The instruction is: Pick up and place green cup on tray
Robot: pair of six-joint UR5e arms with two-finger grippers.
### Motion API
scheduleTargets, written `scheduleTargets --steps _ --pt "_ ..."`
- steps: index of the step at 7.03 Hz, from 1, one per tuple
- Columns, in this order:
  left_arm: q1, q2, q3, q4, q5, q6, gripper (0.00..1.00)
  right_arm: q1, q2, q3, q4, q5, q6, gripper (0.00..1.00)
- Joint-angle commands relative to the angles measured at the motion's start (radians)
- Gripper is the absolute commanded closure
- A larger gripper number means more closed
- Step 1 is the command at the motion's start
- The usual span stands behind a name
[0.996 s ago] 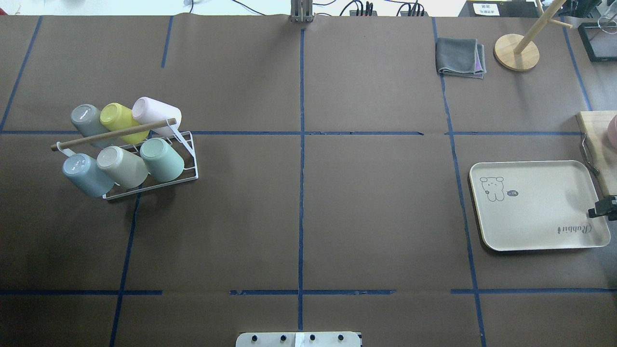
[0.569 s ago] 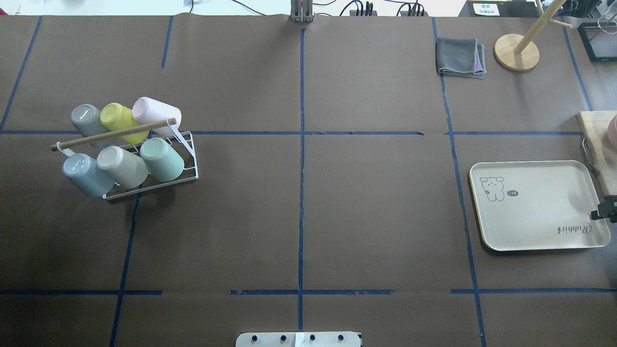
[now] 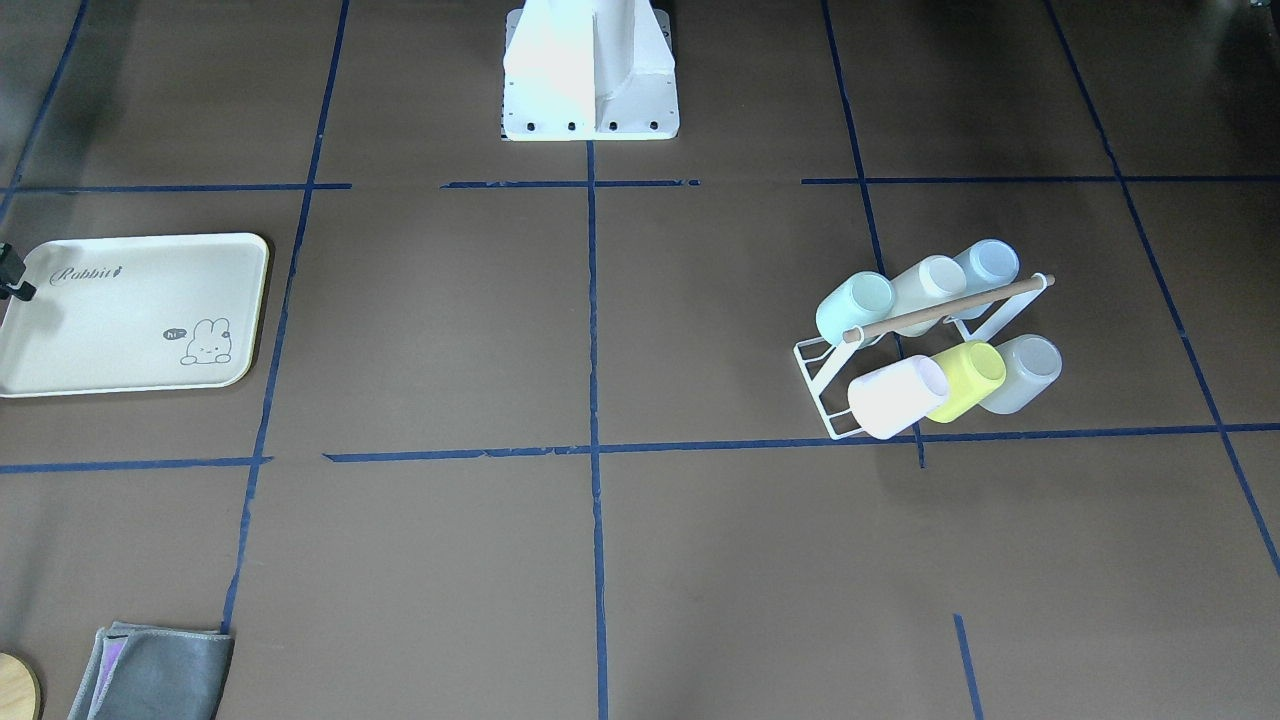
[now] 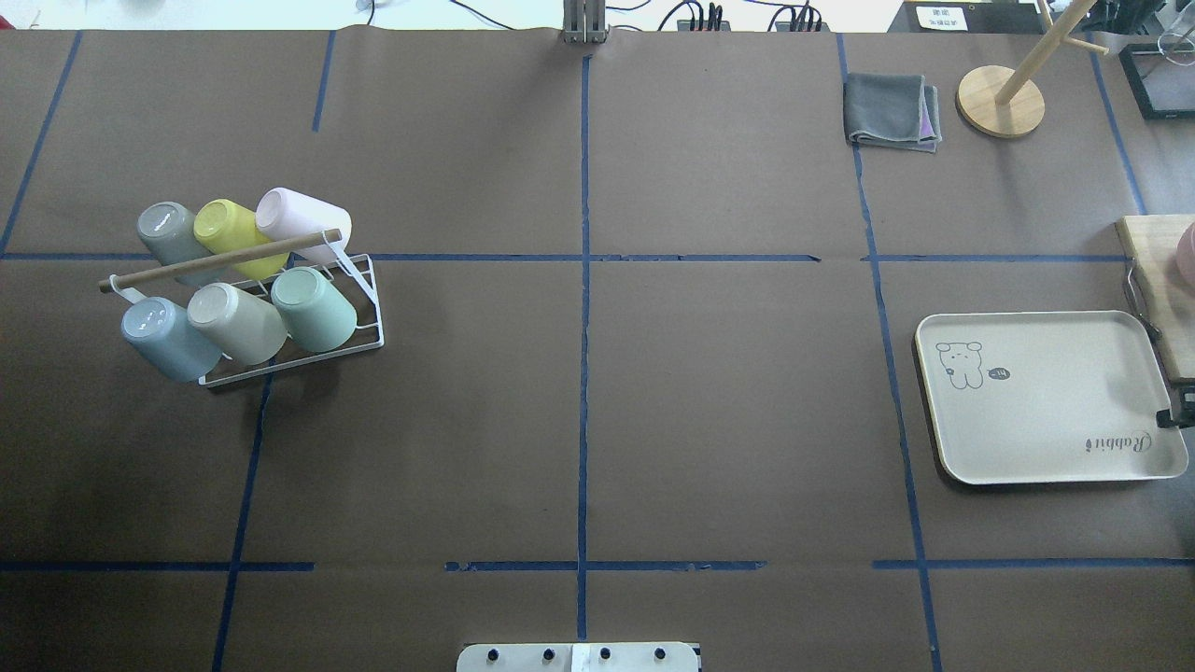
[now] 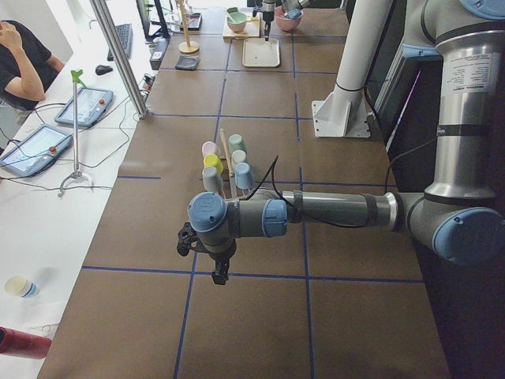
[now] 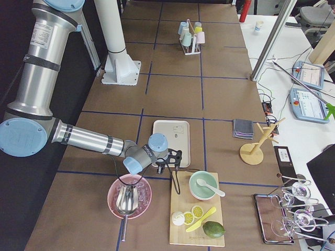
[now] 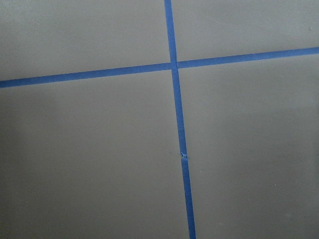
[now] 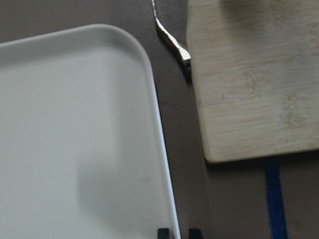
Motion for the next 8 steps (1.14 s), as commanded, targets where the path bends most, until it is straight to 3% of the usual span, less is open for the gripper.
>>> scheduleTargets --steps 1,3,6,8 --pt "0.0 -0.001 0.001 -0.001 0.0 0.0 0.0 0.002 0.0 0.009 0.0 0.004 0.001 1.0" --pt "0.0 -0.002 0.0 -0.001 0.0 0.0 0.0 0.078 0.0 0.065 0.001 0.045 0.001 1.0" --pt "0.002 -0.008 0.002 -0.001 0.0 0.0 0.0 0.249 0.014 0.156 -0.008 0.212 0.003 1.0" --pt "0.002 -0.008 0.0 -0.001 0.0 0.0 0.0 0.257 0.046 0.181 -0.016 0.222 0.049 1.0"
